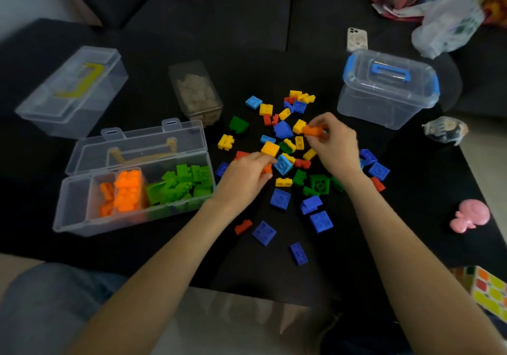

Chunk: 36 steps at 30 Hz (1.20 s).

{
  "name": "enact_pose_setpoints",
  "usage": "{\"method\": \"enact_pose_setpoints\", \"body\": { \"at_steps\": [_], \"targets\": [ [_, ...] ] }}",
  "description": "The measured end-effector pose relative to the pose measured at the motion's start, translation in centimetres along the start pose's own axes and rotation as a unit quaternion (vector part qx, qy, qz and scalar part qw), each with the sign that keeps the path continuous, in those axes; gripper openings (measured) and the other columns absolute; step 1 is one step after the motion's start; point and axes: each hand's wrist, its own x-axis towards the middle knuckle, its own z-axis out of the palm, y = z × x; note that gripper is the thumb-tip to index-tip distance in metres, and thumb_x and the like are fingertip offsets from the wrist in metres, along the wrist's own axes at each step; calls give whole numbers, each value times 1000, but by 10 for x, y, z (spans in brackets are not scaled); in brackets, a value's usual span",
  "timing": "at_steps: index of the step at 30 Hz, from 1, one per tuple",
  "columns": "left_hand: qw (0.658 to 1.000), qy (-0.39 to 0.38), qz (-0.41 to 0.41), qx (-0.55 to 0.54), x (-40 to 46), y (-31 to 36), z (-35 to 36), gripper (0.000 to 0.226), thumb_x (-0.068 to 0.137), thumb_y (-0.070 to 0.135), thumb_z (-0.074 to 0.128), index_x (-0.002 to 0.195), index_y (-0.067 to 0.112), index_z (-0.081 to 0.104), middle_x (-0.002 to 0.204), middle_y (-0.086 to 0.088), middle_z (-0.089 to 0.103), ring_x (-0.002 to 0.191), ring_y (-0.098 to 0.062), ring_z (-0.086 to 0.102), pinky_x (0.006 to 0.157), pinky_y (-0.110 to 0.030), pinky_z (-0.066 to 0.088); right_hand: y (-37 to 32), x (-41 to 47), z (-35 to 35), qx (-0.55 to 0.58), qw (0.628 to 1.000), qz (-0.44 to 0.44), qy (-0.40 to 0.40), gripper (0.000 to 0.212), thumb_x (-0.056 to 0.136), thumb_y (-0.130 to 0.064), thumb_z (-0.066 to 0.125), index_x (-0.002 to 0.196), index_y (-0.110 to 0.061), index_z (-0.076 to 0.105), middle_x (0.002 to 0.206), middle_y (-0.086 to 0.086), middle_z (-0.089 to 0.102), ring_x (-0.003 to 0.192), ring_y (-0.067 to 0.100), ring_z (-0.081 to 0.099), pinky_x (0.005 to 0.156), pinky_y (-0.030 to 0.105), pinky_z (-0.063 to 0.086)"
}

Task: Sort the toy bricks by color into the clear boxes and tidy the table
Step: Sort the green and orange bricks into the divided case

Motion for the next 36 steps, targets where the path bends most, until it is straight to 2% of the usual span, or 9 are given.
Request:
{"method": "enact_pose_setpoints", "body": {
  "at_steps": [3,5,10,14,17,21,28,32,36],
  "targets": [
    [992,75,-21,-101,-31,3,-42,29,84,23,68,112,22,59,101,13,62,96,-2,58,80,-13,46,-47,-28,-5,238,968,41,-68,23,88,-15,63,108,-20,54,105,0,62,81,9,68,69,23,56],
    [983,120,-52,-128,-58,-9,-73,24,83,25,69,105,22,60,96,13,64,90,0,60,76,-10,46,-84,-45,9,291,947,22,-137,19,89,-12,62,106,-15,54,95,2,65,73,8,69,64,20,55],
    [954,204,-189,-109,-138,-80,-139,16,83,19,69,98,23,64,94,7,68,85,-5,62,78,-23,49,-170,-66,73,147,955,-146,-214,22,86,-21,65,108,-20,60,83,-1,64,76,14,60,73,22,45],
    [942,165,-257,-138,-172,-119,-158,18,87,18,64,104,23,65,101,3,67,93,-10,64,81,-19,50,-224,-66,116,71,928,-237,-279,30,89,-21,60,120,-19,61,99,-2,66,86,6,55,72,15,38],
    [953,136,-246,-111,-171,-128,-156,26,88,18,63,114,17,65,108,4,58,94,-10,60,75,-7,44,-243,-59,143,8,920,-223,-323,32,87,-24,62,119,-20,60,113,2,65,99,15,58,82,27,43],
    [970,99,-220,-24,-162,-131,-154,31,86,19,66,117,14,64,109,-1,54,93,-9,54,81,-18,43,-259,-53,162,-40,925,-193,-325,28,85,-26,63,111,-17,60,106,1,62,99,17,58,74,26,39],
    [964,160,-214,15,-160,-135,-141,35,71,31,78,94,18,56,87,6,56,81,-7,53,73,-21,42,-270,-47,173,-122,913,-188,-340,28,87,-35,61,105,-14,64,107,4,64,98,18,59,79,30,45],
    [956,205,-208,-15,-167,-142,-143,34,73,28,77,98,16,58,93,3,57,85,-8,52,75,-19,41,-270,-45,175,-136,908,-189,-347,25,89,-32,62,100,-10,67,104,7,66,97,20,61,74,26,42],
    [966,167,-199,2,-166,-146,-146,35,76,30,75,106,16,62,104,3,60,94,-9,49,79,-22,35,-270,-43,173,-119,903,-172,-377,32,90,-34,60,102,-5,68,102,10,68,96,22,63,71,26,41]
  ]
}}
